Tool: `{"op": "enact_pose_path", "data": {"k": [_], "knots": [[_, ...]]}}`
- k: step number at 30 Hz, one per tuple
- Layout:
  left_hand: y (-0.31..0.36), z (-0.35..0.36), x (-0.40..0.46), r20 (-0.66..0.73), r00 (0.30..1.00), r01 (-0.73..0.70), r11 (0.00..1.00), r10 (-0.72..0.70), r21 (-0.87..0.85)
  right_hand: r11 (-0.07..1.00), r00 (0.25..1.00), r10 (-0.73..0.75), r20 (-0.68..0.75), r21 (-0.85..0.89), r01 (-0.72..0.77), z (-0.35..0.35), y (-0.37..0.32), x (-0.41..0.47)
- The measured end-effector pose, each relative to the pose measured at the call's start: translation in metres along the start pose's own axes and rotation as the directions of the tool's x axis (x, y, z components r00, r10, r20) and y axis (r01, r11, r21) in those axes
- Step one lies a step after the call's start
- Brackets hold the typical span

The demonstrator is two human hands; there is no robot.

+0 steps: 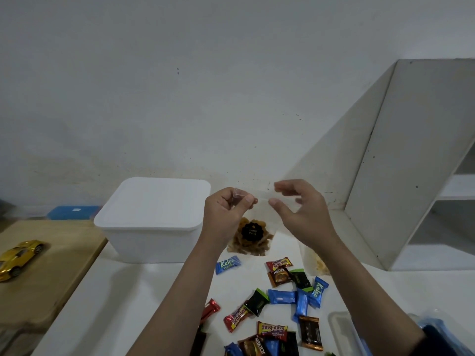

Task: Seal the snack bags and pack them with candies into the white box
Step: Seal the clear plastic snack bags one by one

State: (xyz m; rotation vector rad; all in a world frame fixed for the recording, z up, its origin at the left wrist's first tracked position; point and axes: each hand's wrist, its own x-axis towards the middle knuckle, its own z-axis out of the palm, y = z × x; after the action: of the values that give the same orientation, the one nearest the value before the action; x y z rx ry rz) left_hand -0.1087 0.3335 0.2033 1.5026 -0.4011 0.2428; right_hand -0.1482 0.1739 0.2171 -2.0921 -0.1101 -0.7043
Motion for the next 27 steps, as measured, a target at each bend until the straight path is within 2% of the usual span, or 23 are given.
{"op": "enact_pose_path", "data": {"k": [1, 3, 6, 10, 15, 27], "knots": [[-0.001, -0.001, 0.0, 0.016, 1.0, -0.015, 1.0, 0.015, 0.027, 0.993, 0.997, -0.051, 0.06, -0.1, 0.056, -0.003, -0.003, 0.003], [-0.002, -0.001, 0.0, 0.04, 0.998, -0.041, 0.996, 0.038, 0.077, 0.969, 0.98, -0.056, 0.191, -0.226, 0.099, -0.008, -0.011, 0.008], [-0.001, 0.0, -0.001, 0.045, 0.998, -0.046, 0.995, 0.042, 0.09, 0.947, 0.96, -0.062, 0.274, -0.288, 0.144, -0.007, -0.016, 0.012], [0.0, -0.001, -0.001, 0.033, 0.998, -0.051, 0.995, 0.048, 0.088, 0.949, 0.952, -0.155, 0.264, -0.227, 0.218, -0.005, -0.015, 0.01], [-0.002, -0.004, -0.001, 0.076, 0.996, -0.058, 0.997, 0.054, 0.056, 0.973, 0.946, -0.149, 0.288, -0.126, 0.191, -0.005, -0.015, 0.011], [-0.002, -0.002, -0.001, 0.129, 0.991, -0.022, 1.0, 0.023, -0.005, 0.95, 0.936, -0.253, 0.245, -0.117, 0.288, -0.001, -0.009, 0.01]]}}
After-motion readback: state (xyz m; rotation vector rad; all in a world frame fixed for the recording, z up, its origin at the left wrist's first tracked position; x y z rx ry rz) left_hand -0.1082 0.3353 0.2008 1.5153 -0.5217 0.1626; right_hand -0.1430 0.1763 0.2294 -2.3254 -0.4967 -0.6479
